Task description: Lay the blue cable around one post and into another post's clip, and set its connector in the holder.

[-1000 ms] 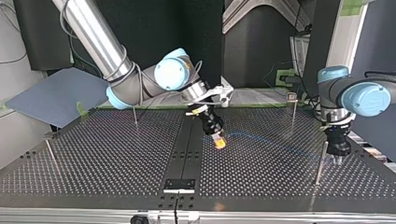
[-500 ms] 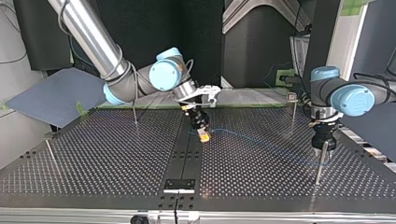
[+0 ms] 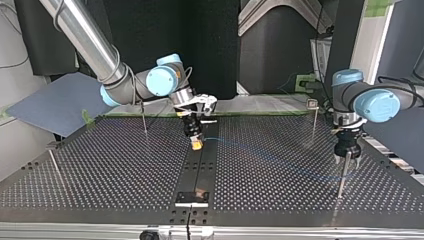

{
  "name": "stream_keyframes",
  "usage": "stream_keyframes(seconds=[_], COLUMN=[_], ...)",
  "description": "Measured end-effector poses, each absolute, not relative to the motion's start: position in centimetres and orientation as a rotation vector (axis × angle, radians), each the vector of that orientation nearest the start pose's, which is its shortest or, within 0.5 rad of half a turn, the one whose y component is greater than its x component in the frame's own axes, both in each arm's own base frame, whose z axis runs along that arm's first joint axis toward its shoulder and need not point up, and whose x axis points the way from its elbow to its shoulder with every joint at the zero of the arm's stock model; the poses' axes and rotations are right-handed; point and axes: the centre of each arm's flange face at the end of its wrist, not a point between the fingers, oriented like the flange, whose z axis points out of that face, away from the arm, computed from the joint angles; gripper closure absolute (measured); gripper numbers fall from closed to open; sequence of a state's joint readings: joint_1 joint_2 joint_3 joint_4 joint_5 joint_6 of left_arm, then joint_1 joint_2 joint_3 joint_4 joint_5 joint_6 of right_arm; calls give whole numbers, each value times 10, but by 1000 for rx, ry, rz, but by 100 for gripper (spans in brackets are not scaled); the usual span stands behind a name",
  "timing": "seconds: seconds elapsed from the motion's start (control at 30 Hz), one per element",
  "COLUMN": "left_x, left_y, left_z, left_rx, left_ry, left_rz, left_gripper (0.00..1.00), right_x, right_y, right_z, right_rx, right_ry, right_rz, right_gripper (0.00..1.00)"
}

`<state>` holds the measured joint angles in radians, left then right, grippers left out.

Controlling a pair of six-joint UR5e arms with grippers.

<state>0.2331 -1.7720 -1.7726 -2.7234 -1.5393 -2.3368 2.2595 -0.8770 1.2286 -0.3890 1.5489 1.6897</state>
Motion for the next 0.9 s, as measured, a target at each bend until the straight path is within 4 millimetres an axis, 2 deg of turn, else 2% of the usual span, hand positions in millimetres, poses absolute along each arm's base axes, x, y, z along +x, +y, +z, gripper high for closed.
stream_keyframes(seconds=[0.2, 0.47, 0.9], left_x=[565, 572, 572], left_y=[-7, -15, -16], left_z=[323, 304, 302], left_rx=[-726, -714, -709], left_ry=[1388, 1426, 1429], left_rz=[-453, -467, -456], left_gripper=[2, 2, 2], right_x=[550, 511, 444], right_y=[-508, -533, -565], right_z=[243, 220, 184], right_rx=[1613, 1560, 1488], right_ry=[-920, -981, -1065], right_rz=[1775, 1745, 1715], right_gripper=[100, 100, 100])
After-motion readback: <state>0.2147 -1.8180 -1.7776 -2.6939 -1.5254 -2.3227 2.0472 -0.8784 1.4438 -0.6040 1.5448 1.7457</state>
